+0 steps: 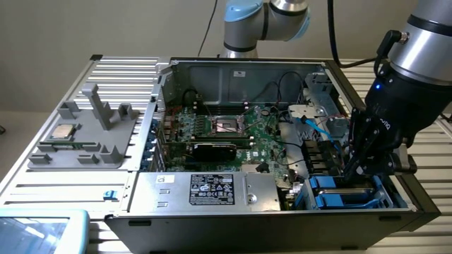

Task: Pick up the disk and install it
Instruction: 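Insert the second disk wire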

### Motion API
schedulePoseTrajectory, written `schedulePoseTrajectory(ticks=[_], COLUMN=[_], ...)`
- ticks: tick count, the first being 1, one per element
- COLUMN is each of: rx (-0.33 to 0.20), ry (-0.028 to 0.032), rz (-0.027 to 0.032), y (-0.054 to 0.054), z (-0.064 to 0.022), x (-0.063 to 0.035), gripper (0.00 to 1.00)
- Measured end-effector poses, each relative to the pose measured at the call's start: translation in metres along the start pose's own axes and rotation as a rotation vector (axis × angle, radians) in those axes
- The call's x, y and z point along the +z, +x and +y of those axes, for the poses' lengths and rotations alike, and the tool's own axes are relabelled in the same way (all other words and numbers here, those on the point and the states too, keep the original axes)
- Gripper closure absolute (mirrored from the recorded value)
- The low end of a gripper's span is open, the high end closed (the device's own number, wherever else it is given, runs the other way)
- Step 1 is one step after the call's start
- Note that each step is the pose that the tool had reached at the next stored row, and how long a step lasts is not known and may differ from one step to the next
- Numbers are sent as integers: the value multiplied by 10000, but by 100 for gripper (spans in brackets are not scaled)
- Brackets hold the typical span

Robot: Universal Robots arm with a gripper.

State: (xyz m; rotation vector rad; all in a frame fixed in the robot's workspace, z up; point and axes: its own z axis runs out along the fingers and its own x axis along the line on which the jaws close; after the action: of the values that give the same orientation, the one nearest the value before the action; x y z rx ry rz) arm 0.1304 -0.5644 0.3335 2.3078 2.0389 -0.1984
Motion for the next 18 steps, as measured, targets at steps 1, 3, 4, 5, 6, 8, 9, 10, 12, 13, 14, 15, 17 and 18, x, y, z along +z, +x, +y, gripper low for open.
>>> schedulePoseTrajectory(ticks=[1, 3, 4, 5, 6, 8, 9, 10, 12, 13, 14, 15, 17, 18], rx=[1, 0, 1, 1, 1, 1, 0, 1, 1, 1, 2, 3, 3, 4], ry=[0, 1, 1, 1, 1, 1, 1, 1, 0, -4, -10, -20, -32, -37], rz=[0, 3, 4, 4, 4, 6, 6, 5, 4, 6, 8, 12, 20, 18], y=[0, 1, 1, 1, 1, 1, 1, 1, 1, 1, 0, 0, -2, -3], z=[0, 0, 0, 0, 0, 0, 0, 0, 0, -1, -1, -1, -1, -1], x=[2, 4, 4, 4, 4, 3, 3, 3, 1, -1, -5, -9, -22, -29], gripper=[84, 84, 84, 84, 84, 84, 84, 84, 84, 84, 84, 84, 84, 84])
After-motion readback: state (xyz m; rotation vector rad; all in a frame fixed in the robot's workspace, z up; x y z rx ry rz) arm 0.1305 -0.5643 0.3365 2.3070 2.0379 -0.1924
